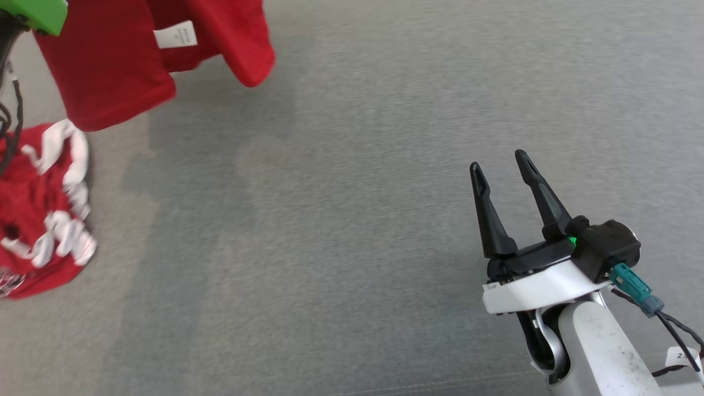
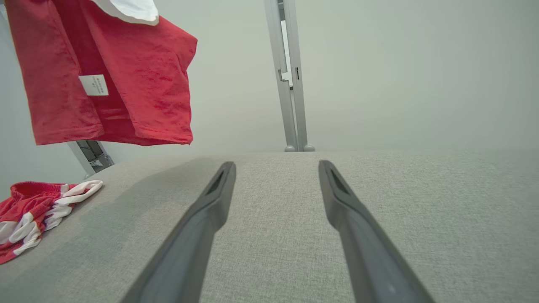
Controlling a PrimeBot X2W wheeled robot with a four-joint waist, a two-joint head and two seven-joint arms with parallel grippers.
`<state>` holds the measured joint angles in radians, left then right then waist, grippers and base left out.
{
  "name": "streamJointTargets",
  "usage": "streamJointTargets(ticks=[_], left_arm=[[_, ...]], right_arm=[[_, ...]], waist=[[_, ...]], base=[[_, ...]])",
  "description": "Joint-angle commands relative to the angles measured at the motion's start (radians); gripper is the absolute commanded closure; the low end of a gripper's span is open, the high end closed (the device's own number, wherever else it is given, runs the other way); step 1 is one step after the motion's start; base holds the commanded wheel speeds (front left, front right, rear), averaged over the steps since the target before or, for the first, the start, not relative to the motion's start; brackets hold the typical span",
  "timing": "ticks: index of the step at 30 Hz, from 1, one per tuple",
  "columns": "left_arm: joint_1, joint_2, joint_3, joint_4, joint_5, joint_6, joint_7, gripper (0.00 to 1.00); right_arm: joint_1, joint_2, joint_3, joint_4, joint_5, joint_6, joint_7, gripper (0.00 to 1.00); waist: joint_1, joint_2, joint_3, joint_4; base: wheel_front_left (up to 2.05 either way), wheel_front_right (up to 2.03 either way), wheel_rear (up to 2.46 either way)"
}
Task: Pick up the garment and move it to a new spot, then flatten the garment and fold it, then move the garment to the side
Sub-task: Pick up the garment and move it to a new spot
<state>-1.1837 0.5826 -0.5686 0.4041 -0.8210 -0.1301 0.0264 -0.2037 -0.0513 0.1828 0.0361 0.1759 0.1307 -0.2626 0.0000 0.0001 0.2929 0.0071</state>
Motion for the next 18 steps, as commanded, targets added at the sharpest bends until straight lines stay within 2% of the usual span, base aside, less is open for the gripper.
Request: streamJointTargets(ticks=[1,5,10,14,18], left_arm=[[0.003,-0.005,0.001,-0.024,-0.016,0.007,0.011,1.00],[-0.004,-0.028,-0.015,-0.097,-0.023,0.018,0.042,1.00],[0.019,-0.078,-0.076,-0.168,0.004,0.030,0.069,1.00],[0.085,-0.118,-0.128,-0.164,0.002,0.032,0.062,1.00],[0.193,-0.170,-0.149,-0.098,-0.024,0.024,-0.022,1.00]], right_arm=[[0.017,0.001,0.002,-0.005,0.016,0.000,-0.003,0.00],[0.009,0.001,-0.003,-0.017,0.051,0.000,-0.003,0.00],[0.017,0.001,-0.027,-0.028,0.081,0.000,-0.003,0.00],[0.025,0.001,-0.035,-0.030,0.094,0.000,-0.003,0.00],[0.029,0.002,-0.024,-0.026,0.088,0.000,-0.003,0.00]], waist=[[0.0000,-0.0001,-0.104,-0.199],[0.0000,-0.0001,-0.091,-0.304],[0.0000,-0.0001,-0.056,-0.389],[0.0000,-0.0001,-0.023,-0.406],[0.0000,-0.0001,0.011,-0.391]], base=[[0.00,0.00,0.00],[0.00,0.00,0.00],[0.00,0.00,0.00],[0.00,0.00,0.00],[0.00,0.00,0.00]])
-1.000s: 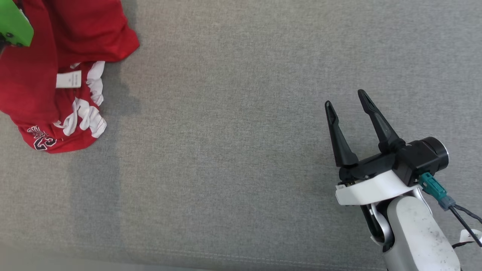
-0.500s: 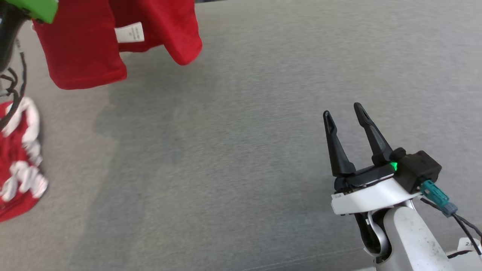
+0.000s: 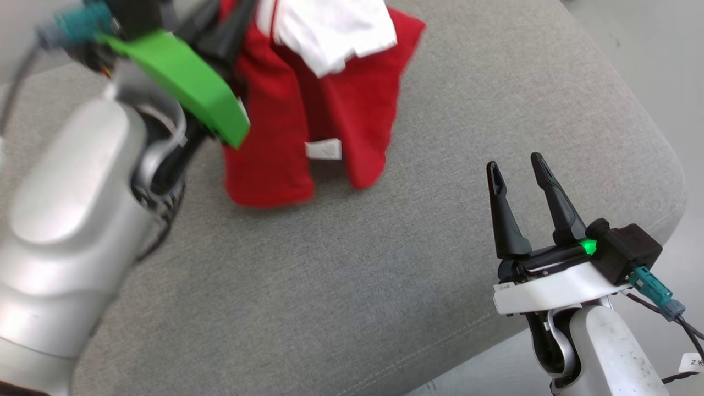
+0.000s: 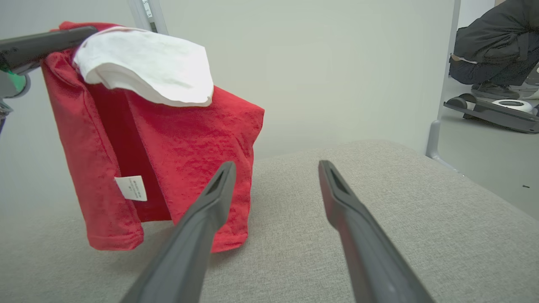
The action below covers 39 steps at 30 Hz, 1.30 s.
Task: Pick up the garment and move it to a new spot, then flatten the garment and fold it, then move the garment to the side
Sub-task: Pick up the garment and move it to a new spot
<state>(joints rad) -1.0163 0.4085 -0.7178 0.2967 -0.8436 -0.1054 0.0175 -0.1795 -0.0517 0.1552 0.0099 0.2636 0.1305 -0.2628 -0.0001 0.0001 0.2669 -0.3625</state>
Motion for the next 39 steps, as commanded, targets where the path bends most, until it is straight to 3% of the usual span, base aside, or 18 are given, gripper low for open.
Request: streamJointTargets(ticks=[1,6,11,13,14,19,25,28,34,39], left_arm=[[0.054,-0.006,-0.011,0.025,-0.002,-0.006,-0.039,1.00],[0.243,-0.054,-0.114,0.108,-0.006,-0.022,-0.166,1.00],[0.377,-0.074,-0.273,0.148,-0.070,-0.026,-0.191,1.00],[0.419,-0.078,-0.320,0.158,-0.103,-0.026,-0.200,0.56],[0.433,-0.080,-0.335,0.158,-0.120,-0.026,-0.217,0.00],[0.510,-0.099,-0.266,0.182,-0.105,-0.015,-0.282,0.00],[0.721,-0.136,0.070,0.007,0.108,0.081,-0.282,0.00],[0.817,-0.167,0.213,-0.083,0.220,0.103,-0.282,0.00],[0.960,-0.236,0.433,-0.208,0.419,0.104,-0.282,0.00],[1.062,-0.291,0.557,-0.262,0.541,0.068,-0.282,0.00]], right_arm=[[0.003,0.002,0.004,0.000,-0.001,0.000,-0.003,0.00],[0.000,0.002,-0.001,-0.001,-0.014,0.000,-0.003,0.00],[-0.006,0.001,0.004,0.017,-0.039,0.000,-0.003,0.00],[-0.003,0.000,0.005,0.025,-0.048,0.000,-0.003,0.00],[0.002,0.000,0.009,0.029,-0.051,0.000,-0.003,0.00],[0.037,0.000,0.026,0.046,-0.067,0.000,-0.003,0.00],[0.085,0.000,0.027,0.063,-0.080,0.000,-0.003,0.00],[0.102,0.000,0.019,0.065,-0.081,0.000,-0.003,0.00],[0.124,0.000,0.005,0.068,-0.089,0.000,-0.003,0.00],[0.142,0.001,-0.006,0.081,-0.091,0.000,-0.003,0.00]], waist=[[0.0001,-0.0001,0.043,-0.015],[0.0001,-0.0001,0.062,0.036],[0.0001,-0.0001,0.044,0.107],[0.0001,-0.0001,0.020,0.132],[0.0001,-0.0001,0.004,0.146],[0.0001,-0.0001,-0.082,0.206],[0.0001,-0.0001,-0.177,0.270],[0.0001,-0.0001,-0.203,0.297],[0.0001,-0.0001,-0.237,0.327],[0.0001,-0.0001,-0.259,0.332]], base=[[0.00,0.00,0.00],[0.00,0.00,0.00],[0.00,0.00,0.00],[0.00,0.00,0.00],[0.00,0.00,0.00],[0.00,0.00,0.00],[0.00,0.00,0.00],[0.00,0.00,0.00],[0.00,0.00,0.00],[0.00,0.00,0.00]])
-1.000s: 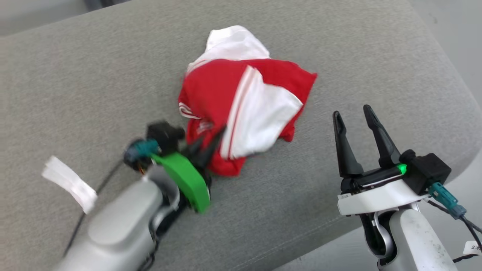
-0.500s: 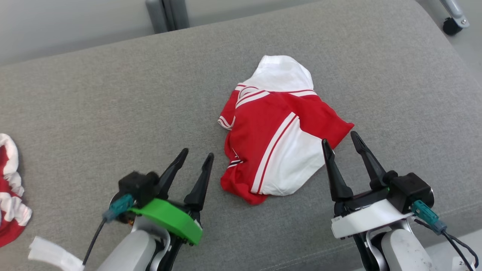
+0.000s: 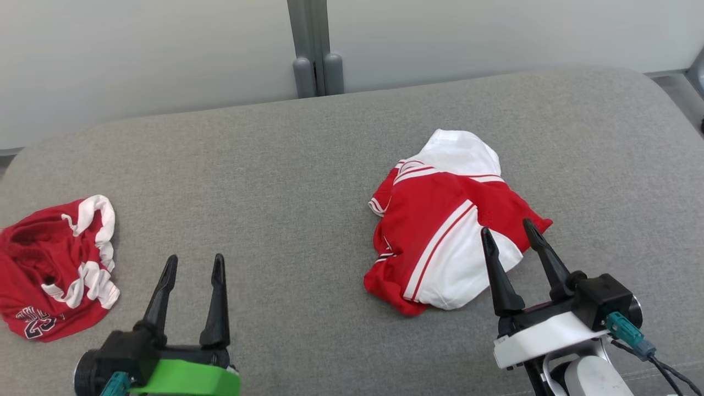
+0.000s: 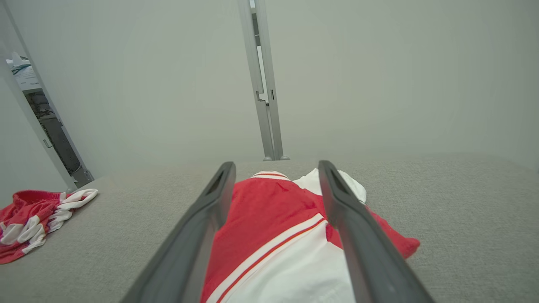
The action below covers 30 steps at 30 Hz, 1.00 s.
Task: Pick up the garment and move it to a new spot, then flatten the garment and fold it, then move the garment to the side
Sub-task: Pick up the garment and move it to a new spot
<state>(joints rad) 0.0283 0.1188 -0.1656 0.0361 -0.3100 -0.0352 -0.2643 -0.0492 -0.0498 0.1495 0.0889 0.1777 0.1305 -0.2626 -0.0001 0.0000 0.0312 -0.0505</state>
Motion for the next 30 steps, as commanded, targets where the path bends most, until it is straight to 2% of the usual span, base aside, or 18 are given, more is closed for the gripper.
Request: streamJointTargets(ticks=[1,7,14,30], left_arm=[[0.034,-0.012,0.021,-0.007,0.023,-0.005,0.000,0.00],[0.102,-0.058,0.111,-0.019,0.087,-0.042,0.000,0.00],[0.124,-0.068,0.124,0.001,0.132,-0.057,0.000,0.00],[0.119,-0.068,0.094,0.041,0.108,-0.034,0.000,0.00]], right_arm=[[0.014,-0.001,-0.001,0.005,-0.004,0.000,-0.003,0.00],[0.044,-0.001,-0.020,0.026,0.005,0.000,-0.003,0.00],[0.065,-0.002,-0.030,0.043,0.006,0.000,-0.003,0.00],[0.073,-0.002,-0.025,0.056,-0.004,0.000,-0.003,0.00]], waist=[[0.0001,0.0000,-0.025,0.020],[0.0001,0.0000,-0.039,0.026],[0.0001,0.0000,-0.053,0.031],[0.0001,0.0000,-0.071,0.040]], base=[[0.00,0.00,0.00],[0.00,0.00,0.00],[0.00,0.00,0.00],[0.00,0.00,0.00]])
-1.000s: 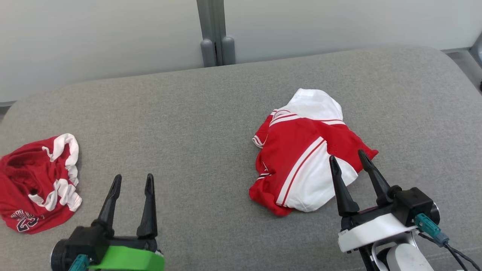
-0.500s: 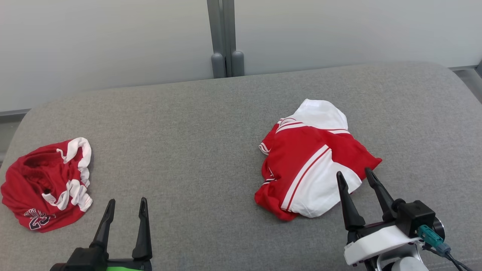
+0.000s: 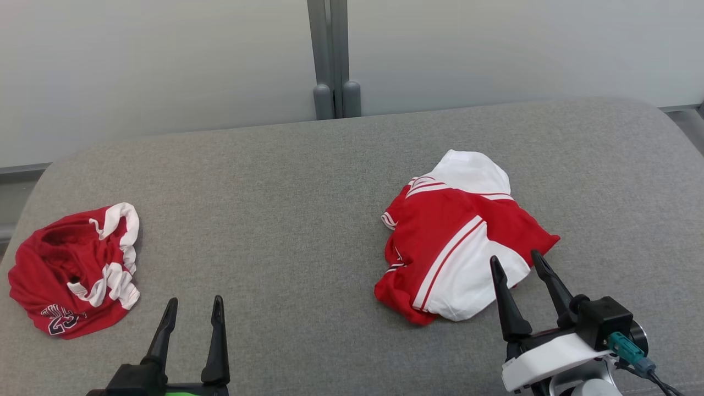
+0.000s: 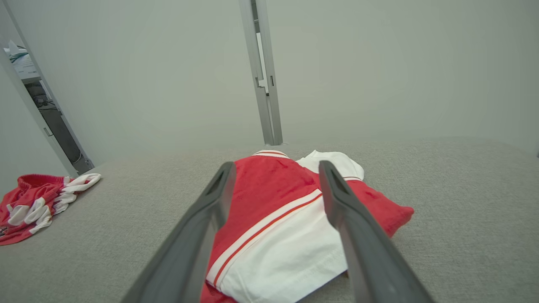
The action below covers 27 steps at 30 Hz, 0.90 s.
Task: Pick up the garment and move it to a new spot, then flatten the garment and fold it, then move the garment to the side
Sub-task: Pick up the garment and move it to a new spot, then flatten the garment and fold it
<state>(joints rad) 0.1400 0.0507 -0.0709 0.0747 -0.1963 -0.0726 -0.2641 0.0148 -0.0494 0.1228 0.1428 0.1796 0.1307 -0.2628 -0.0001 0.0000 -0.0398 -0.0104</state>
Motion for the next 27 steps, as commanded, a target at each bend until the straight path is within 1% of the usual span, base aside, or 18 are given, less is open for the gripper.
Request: streamJointTargets(ticks=[1,16,27], left_arm=[[0.007,0.000,-0.001,0.003,-0.007,0.003,0.000,0.00],[-0.006,0.000,-0.009,0.012,0.006,0.005,-0.001,0.00],[-0.007,0.000,-0.020,0.016,0.012,0.007,-0.001,0.00]], right_arm=[[0.009,-0.002,0.002,0.002,-0.007,0.000,-0.003,0.00],[0.005,-0.002,-0.002,0.012,0.010,0.000,-0.003,0.00],[0.007,-0.002,0.003,0.019,0.000,0.000,-0.003,0.00]], waist=[[0.0001,0.0000,0.000,0.000],[0.0001,0.0000,0.000,-0.003],[0.0001,0.0000,-0.001,-0.004]], base=[[0.00,0.00,0.00],[0.00,0.00,0.00],[0.00,0.00,0.00]])
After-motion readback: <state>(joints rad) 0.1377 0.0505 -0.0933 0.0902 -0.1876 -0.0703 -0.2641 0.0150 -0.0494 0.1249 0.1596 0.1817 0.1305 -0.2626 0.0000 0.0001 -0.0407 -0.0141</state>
